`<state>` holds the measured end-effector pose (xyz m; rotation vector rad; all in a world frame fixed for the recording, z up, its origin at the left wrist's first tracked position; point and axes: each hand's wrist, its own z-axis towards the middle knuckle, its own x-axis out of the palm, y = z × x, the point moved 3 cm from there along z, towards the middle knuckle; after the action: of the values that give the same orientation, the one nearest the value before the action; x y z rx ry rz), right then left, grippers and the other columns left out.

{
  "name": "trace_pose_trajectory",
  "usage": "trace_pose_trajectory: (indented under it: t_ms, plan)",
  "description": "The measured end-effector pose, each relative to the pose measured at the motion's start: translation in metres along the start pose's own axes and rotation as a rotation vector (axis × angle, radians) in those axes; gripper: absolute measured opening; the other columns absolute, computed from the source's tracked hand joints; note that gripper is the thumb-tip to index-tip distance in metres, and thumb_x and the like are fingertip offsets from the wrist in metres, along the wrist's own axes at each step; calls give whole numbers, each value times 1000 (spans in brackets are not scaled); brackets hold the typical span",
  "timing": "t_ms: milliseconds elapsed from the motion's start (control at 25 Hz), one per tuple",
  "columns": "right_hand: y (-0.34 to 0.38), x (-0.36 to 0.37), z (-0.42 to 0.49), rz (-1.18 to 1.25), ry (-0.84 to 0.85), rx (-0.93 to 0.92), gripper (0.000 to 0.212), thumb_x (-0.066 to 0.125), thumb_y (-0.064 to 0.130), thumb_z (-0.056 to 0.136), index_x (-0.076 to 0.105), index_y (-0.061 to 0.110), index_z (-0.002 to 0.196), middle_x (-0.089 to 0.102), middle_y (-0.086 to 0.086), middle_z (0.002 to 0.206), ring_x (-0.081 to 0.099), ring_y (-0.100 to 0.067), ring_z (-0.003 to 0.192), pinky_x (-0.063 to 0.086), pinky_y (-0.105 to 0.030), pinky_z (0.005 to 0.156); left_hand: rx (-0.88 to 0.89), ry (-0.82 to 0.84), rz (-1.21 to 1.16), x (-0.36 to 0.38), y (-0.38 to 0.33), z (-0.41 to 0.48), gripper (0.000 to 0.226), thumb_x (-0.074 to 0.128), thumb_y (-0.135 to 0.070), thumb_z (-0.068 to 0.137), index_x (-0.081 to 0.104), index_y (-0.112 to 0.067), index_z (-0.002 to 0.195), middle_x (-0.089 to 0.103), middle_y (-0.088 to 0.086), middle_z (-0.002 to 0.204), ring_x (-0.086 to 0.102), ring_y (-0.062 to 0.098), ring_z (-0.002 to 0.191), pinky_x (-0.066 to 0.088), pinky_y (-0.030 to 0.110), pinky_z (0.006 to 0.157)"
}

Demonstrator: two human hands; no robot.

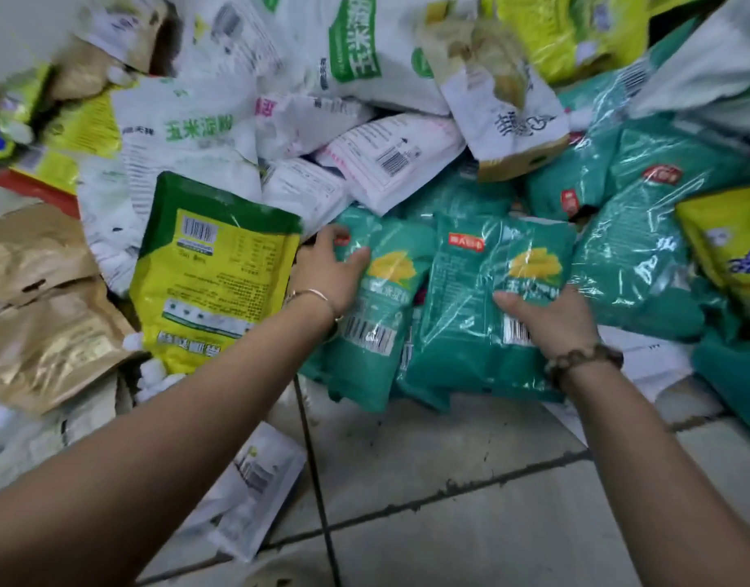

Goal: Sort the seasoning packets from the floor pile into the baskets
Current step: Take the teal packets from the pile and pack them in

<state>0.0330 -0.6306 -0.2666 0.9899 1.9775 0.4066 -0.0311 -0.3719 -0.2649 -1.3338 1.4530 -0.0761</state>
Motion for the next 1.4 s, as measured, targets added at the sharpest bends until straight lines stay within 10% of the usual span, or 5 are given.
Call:
trace_pose_trajectory:
  t_ms: [200, 360, 640, 840, 1400]
  plan:
    - [-56, -21, -26, 76, -123, 27, 93, 72, 48, 74, 27, 4, 143, 34, -12, 148, 35, -29, 133, 33, -39, 104, -99, 164, -99, 8, 10, -19, 65, 76, -47, 70, 50, -16, 121, 61, 4, 106, 62, 19, 91, 50, 28, 83]
    - [-81, -6, -51, 186, -61, 43, 87, 70, 44, 77, 29, 5, 143, 36, -10, 148, 37, -25, 133, 34, -37, 107, -107, 293, 4, 2, 25, -35, 24, 75, -45, 71, 62, -25, 74, 64, -11, 73, 60, -4, 53, 43, 13, 45]
    - [-72, -28, -84, 448, -270, -82, 56, 70, 22, 82, 47, 3, 129, 53, -6, 131, 49, -21, 120, 40, -35, 100, 156, 58, -9, -4, -19, -61, 14, 64, -23, 86, 66, -9, 86, 69, 13, 89, 65, 30, 86, 52, 42, 81]
    - [-46, -99, -112, 656, -432, -292, 26, 72, 8, 78, 56, 21, 93, 65, 4, 97, 62, -3, 83, 50, -17, 76, 431, 0, -162, -11, -91, -93, 3, 62, -20, 87, 60, -19, 87, 60, -4, 80, 55, 10, 71, 34, 16, 62]
    - [-42, -278, -262, 605, -893, -502, 23, 72, 11, 78, 59, 27, 87, 68, 14, 82, 64, 4, 73, 51, -12, 66, 910, 194, -393, 12, -250, -225, 19, 59, -26, 88, 60, -9, 80, 57, 1, 67, 52, 24, 63, 31, 27, 52]
